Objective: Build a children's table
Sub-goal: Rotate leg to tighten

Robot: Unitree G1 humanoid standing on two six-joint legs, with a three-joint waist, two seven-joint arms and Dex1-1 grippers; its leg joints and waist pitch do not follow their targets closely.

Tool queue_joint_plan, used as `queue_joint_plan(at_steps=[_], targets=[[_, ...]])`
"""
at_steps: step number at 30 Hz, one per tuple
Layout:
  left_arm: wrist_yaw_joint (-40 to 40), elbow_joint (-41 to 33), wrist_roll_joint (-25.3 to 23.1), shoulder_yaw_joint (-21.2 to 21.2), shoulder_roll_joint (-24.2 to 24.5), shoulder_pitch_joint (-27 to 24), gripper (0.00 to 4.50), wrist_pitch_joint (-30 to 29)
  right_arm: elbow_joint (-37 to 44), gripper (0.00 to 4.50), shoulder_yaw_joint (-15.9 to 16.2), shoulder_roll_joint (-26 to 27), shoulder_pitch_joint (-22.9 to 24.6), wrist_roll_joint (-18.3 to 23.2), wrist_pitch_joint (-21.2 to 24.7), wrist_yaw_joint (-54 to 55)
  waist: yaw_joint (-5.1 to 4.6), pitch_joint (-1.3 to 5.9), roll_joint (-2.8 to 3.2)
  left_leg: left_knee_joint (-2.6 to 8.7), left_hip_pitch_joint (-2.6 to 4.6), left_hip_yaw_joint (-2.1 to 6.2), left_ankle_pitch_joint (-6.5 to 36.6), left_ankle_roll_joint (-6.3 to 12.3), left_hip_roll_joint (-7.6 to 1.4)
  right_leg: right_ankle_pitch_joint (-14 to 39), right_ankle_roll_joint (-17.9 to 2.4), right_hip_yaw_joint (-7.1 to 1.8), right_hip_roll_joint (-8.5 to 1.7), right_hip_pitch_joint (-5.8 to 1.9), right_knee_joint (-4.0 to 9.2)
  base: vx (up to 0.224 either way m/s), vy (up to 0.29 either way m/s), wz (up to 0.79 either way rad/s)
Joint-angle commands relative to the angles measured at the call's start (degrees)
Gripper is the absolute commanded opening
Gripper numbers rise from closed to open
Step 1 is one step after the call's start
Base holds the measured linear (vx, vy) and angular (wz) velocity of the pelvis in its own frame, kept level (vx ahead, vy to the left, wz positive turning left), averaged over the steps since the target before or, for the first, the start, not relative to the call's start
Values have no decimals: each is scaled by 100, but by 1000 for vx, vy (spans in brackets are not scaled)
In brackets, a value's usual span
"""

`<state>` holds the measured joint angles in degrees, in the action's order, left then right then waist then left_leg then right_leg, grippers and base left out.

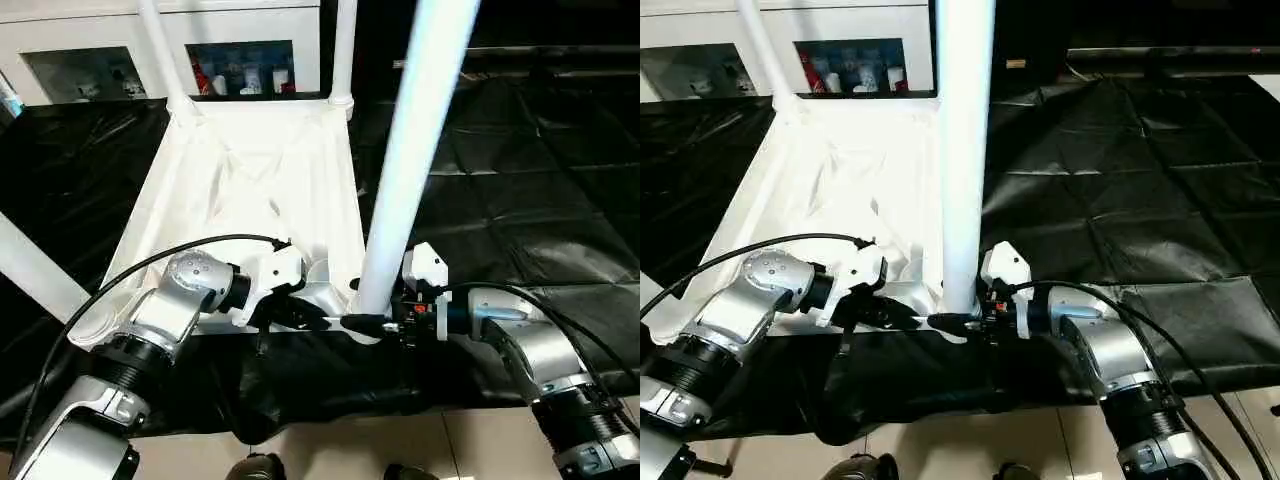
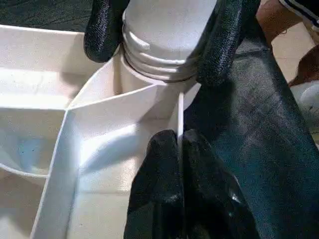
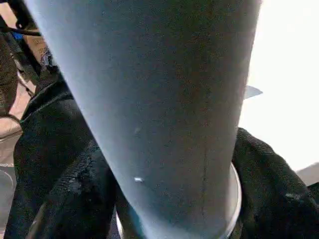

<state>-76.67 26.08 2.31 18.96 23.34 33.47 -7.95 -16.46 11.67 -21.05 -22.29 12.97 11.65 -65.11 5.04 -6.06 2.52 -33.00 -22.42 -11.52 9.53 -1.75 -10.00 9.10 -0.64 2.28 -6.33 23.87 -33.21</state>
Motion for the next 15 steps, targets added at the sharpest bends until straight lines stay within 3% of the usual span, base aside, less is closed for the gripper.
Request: queue_joint_plan(at_steps=[1, 5, 7, 11, 15], targets=[[88, 65, -65, 105, -68, -33, 0, 25, 132, 275, 92, 57, 87, 45, 48, 9, -41, 458, -44, 373, 140, 85, 1005, 490, -281, 854, -1480, -151, -179, -260, 254, 0, 0, 0], [570, 229, -123, -25, -208, 37, 0, -28, -63, 272, -29, 267, 157, -129, -68, 624, -51, 426, -40, 408, 140, 95, 1278, 384, -285, 1260, -1406, -157, -191, -247, 303, 0, 0, 0], [1019, 394, -199, -142, -347, 120, 0, -96, -287, 272, -147, 474, 144, -285, -154, 1205, -93, 383, -38, 460, 153, 115, 1723, 152, -281, 1909, -1233, -162, -203, -226, 370, 0, 0, 0], [1700, 664, -255, -327, -628, 290, 0, -252, -712, 271, -394, 883, 76, -451, -192, 2231, -194, 361, -52, 494, 184, 162, 2186, -124, -249, 2590, -980, -150, -212, -194, 442, 0, 0, 0], [2775, 1016, -364, -472, -1149, 567, 0, -420, -1268, 270, -768, 1544, -101, -536, -95, 3758, -251, 357, -45, 500, 190, 164, 2263, -109, -232, 2823, -824, -152, -210, -162, 506, 0, 0, 0]])
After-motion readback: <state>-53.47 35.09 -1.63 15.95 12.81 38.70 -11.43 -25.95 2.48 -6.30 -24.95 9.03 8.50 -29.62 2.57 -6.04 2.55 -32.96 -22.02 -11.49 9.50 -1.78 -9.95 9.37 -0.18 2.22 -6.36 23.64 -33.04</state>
